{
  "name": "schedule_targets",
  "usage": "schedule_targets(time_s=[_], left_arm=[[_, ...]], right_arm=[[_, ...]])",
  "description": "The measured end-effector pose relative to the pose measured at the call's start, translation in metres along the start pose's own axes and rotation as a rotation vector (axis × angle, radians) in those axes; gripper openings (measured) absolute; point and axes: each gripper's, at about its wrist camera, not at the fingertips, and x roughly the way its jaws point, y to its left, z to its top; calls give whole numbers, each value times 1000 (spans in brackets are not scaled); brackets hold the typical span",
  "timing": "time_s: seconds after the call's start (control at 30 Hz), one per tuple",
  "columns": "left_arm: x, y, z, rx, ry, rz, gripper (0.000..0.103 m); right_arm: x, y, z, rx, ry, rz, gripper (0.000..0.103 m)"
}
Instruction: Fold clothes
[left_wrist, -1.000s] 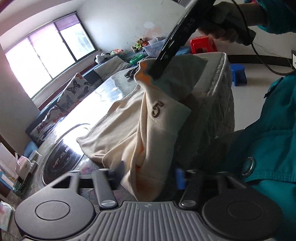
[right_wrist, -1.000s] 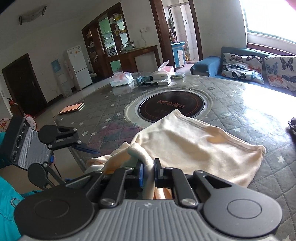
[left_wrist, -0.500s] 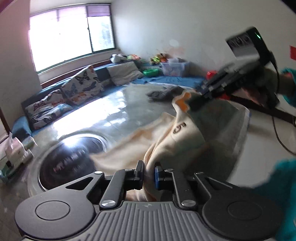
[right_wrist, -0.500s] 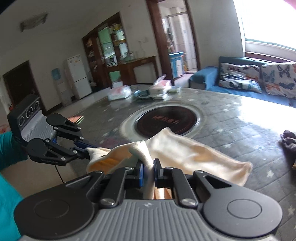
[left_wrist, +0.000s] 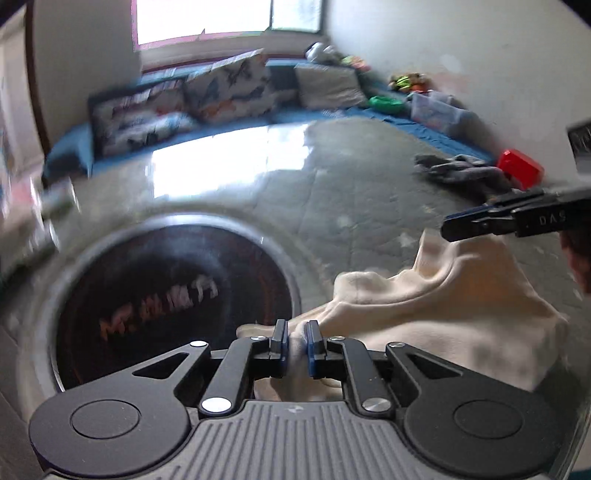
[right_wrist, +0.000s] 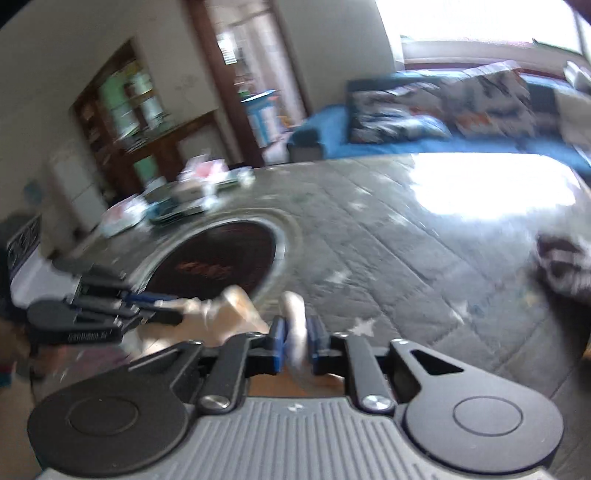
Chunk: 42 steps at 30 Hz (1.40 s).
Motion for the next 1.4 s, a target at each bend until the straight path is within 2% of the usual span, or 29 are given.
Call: schedule_targets(time_s=[0.2,0.23,0.3,0.33,0.47,0.57,0.7,0.8,0.93,1.07,1.1,1.13,1.17,1.2,1.4], left_arm=[[-8,17,-6,-70,-18,20,18],[-12,16,-6,-77,-30,18,21],[-21,13,-4,-89,-55,12,41],[-25,12,-3,-93,-68,8,46],[-26,-3,3,-61,-84,-23,57],[-20,-17,5,-14,-82,-9,59],[-7,-27,9,14,-69,-18,59],[5,-33,14,28,-46,-27,58],[20,-38,19,43,-8,-42,56],[29,-42,20,62,10,-39,39],[30,-43,20,68,2,-28,30],[30,-44,20,73,-6,-16,25],[28,-44,20,77,-16,1,16],[27,-44,21,80,-25,17,15],[30,-39,21,73,-30,22,15]], right_arm=[[-10,-30,-16,120,-13,-68,19],[-16,-34,-18,123,-13,-72,20],[-24,-34,-26,115,-13,-84,35],[-28,-34,-30,109,-13,-94,39],[-28,-29,-39,59,8,-123,40],[-20,-22,-41,27,16,-141,40],[-11,-5,-43,-94,16,-189,39],[-8,7,-40,-165,0,-191,39],[0,11,-30,-151,15,-118,39],[13,13,-24,-164,56,-90,36],[15,14,-24,-177,65,-89,30],[17,16,-24,-188,72,-92,29],[18,17,-24,-193,70,-99,18],[17,17,-24,-196,67,-107,10],[16,22,-24,-214,44,-151,10]])
